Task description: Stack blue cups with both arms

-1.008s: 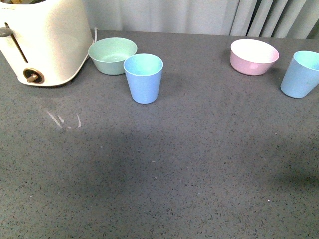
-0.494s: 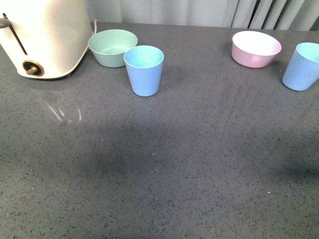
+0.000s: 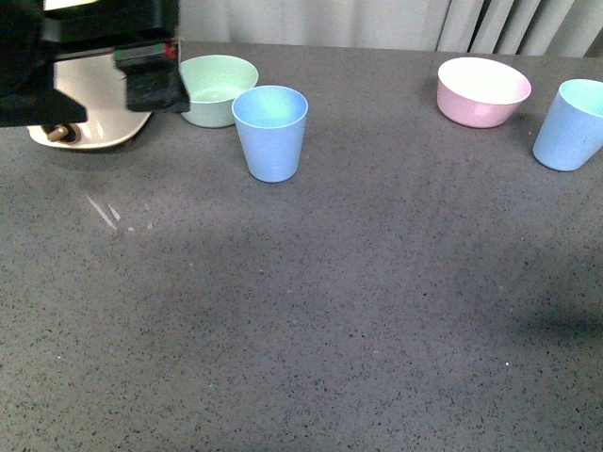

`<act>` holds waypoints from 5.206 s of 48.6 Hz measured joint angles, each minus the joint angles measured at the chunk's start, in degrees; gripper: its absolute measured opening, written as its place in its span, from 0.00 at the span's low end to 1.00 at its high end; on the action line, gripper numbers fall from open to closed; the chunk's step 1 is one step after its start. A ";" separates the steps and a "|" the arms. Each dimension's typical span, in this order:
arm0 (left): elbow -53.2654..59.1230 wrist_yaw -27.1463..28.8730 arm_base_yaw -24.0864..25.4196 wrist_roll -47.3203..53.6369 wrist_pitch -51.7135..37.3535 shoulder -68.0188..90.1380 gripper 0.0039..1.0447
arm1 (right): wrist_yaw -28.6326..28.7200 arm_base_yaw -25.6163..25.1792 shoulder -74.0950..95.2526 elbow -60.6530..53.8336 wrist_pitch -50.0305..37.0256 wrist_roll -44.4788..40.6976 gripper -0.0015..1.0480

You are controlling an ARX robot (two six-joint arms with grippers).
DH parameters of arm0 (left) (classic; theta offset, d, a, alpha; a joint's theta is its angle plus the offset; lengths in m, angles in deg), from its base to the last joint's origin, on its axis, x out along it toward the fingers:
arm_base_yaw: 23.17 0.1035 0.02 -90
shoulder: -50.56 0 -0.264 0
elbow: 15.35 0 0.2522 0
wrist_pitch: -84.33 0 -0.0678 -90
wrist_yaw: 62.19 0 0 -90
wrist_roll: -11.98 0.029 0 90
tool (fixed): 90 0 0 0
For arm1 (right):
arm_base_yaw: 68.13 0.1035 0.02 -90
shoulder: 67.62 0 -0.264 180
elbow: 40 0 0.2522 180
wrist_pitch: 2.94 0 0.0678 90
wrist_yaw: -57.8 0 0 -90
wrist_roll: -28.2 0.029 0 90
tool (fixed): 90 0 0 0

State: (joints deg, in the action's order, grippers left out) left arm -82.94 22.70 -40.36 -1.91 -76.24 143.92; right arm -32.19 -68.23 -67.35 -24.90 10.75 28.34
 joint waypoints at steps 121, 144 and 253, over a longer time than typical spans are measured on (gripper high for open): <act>-37.07 8.41 -25.40 -16.06 23.04 31.54 0.02 | -0.02 0.00 0.00 0.00 0.00 -0.02 0.91; -38.62 8.11 -26.01 -17.05 23.17 34.16 0.51 | -0.02 0.00 0.00 0.00 0.00 -0.02 0.91; 52.98 5.25 16.94 13.35 -26.64 -72.43 0.01 | -0.02 0.00 0.00 0.00 0.02 -0.02 0.91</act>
State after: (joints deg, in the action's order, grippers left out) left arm -29.96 27.95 -23.42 11.44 -102.88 71.49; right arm -32.21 -68.23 -67.35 -24.90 10.77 28.32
